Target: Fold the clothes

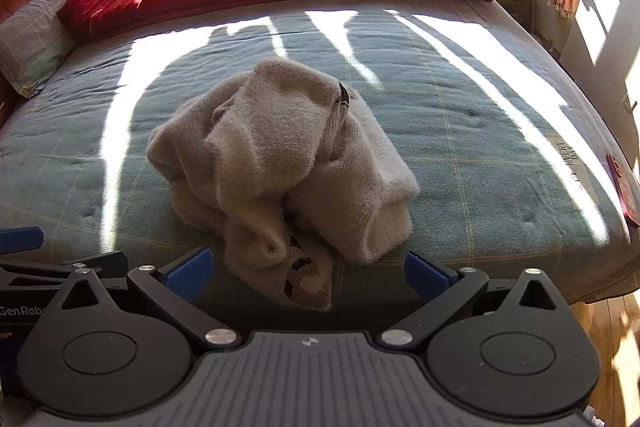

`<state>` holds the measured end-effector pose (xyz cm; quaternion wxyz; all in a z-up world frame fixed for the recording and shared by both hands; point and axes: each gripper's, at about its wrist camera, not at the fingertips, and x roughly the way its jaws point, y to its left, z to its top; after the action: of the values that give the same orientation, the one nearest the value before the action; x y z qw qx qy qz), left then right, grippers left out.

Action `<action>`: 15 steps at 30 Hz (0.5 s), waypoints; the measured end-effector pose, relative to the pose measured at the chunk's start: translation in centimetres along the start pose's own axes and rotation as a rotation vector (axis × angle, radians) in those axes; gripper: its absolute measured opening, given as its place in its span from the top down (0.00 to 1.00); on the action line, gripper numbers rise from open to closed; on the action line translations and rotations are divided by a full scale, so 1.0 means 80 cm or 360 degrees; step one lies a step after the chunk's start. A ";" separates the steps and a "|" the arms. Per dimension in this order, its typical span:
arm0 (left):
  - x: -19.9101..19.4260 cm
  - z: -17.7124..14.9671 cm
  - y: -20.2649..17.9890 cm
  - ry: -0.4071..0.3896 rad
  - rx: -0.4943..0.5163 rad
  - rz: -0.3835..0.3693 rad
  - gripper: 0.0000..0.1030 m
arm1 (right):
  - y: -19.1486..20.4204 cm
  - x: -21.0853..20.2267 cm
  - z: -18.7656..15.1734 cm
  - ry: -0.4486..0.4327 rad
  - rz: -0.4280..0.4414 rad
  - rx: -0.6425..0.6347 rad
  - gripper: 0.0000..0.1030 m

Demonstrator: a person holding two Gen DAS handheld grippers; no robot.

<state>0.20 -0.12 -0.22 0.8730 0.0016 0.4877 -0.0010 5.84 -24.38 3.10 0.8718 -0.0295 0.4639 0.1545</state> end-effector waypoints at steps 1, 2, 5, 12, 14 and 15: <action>0.000 0.000 0.000 0.0002 0.0002 -0.0001 0.01 | 0.000 0.000 0.000 0.0000 0.0000 0.0001 0.00; 0.001 0.000 0.000 0.0003 0.0004 -0.0001 0.01 | 0.000 0.000 0.000 0.0000 0.0000 0.0002 0.00; 0.001 -0.001 0.000 0.0007 0.0006 -0.0004 0.01 | 0.000 0.000 0.000 0.0000 -0.0004 0.0006 0.00; 0.000 -0.002 0.000 0.0005 -0.0001 -0.0004 0.01 | 0.000 0.000 -0.001 -0.0001 0.0001 0.0007 0.00; 0.001 -0.002 0.000 0.0007 0.0000 -0.0005 0.01 | -0.001 0.000 -0.001 0.0000 0.0002 0.0010 0.00; 0.001 -0.002 -0.001 0.0007 0.0001 -0.0005 0.01 | -0.001 0.000 -0.001 -0.0001 0.0001 0.0011 0.00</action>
<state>0.12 -0.16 -0.37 0.8719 0.0011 0.4896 -0.0024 5.79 -24.50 3.04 0.8719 -0.0263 0.4643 0.1533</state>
